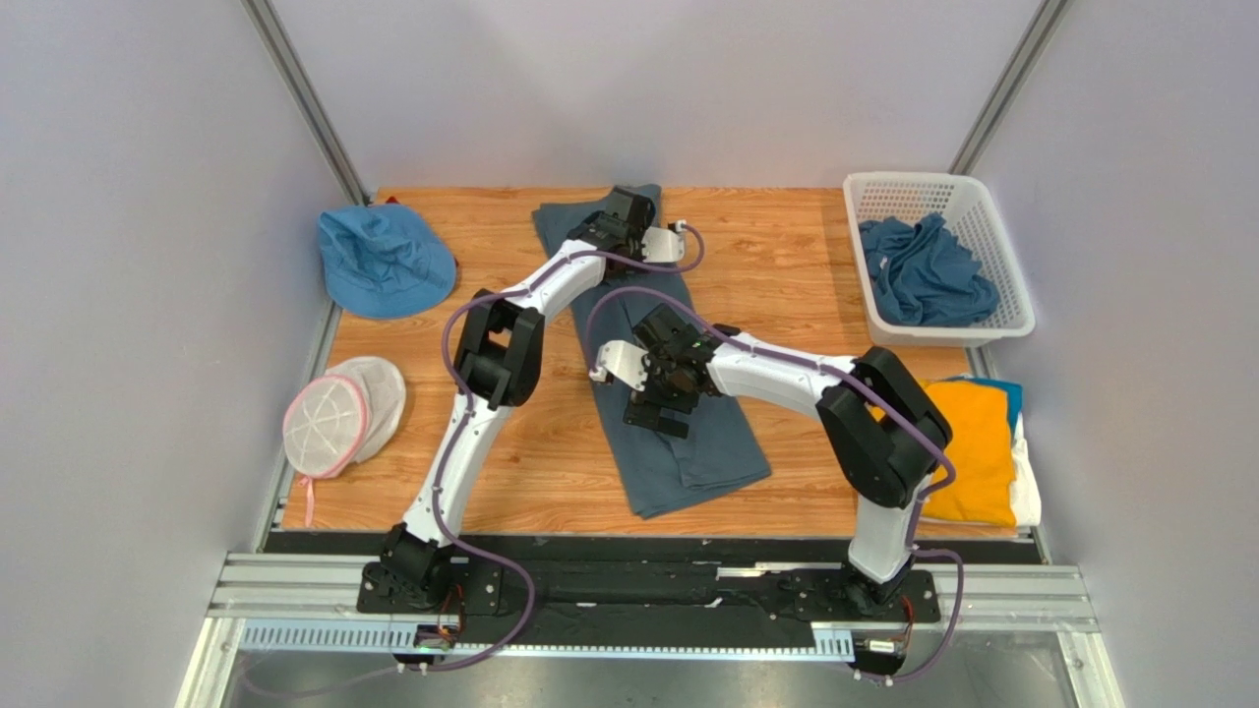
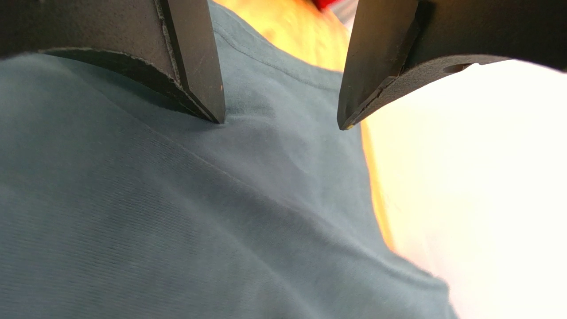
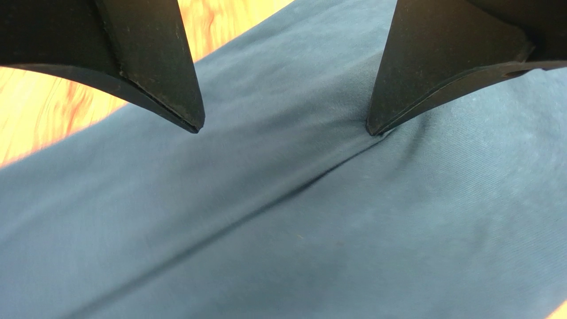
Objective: Fold and stack the t-shirts
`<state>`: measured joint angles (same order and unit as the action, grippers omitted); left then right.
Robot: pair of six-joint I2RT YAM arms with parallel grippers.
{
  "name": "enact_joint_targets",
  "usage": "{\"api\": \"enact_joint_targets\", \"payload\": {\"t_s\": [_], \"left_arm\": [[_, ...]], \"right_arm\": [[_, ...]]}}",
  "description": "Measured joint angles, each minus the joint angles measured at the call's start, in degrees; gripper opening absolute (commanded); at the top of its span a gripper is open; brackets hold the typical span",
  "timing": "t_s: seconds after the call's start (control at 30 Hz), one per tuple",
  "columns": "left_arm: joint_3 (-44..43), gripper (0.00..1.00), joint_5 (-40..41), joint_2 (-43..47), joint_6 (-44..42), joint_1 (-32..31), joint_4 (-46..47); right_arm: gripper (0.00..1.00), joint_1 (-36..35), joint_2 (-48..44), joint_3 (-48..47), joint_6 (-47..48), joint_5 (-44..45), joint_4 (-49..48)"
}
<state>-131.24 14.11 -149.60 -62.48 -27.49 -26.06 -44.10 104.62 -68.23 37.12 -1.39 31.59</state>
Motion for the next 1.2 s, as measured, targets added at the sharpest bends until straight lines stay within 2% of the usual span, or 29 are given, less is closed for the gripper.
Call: {"api": "enact_joint_targets", "payload": {"t_s": [0.27, 0.53, 0.8, 1.0, 1.2], "left_arm": [[-0.37, 0.73, -3.39, -2.58, -7.45, -0.07, 10.40], [-0.37, 0.74, -5.90, -4.28, -10.97, -1.64, 16.96], [1.25, 0.75, -7.74, -4.28, -11.06, -2.69, 21.35], [3.37, 0.81, -6.97, -3.69, -10.45, -2.86, 25.29], [7.45, 0.88, -4.92, 2.43, -7.85, -3.06, 26.80]], "right_arm": [[1.00, -5.01, 4.87, -6.54, 0.00, -0.74, 1.03], [1.00, -8.02, 5.99, -8.26, 0.02, -1.53, 2.23], [1.00, -8.79, 5.99, -8.87, -0.48, -1.84, 4.92], [1.00, -9.51, 5.84, -9.25, -1.62, -1.05, 6.47], [1.00, -11.08, 1.14, -9.40, -4.11, 2.51, 8.92]]}}
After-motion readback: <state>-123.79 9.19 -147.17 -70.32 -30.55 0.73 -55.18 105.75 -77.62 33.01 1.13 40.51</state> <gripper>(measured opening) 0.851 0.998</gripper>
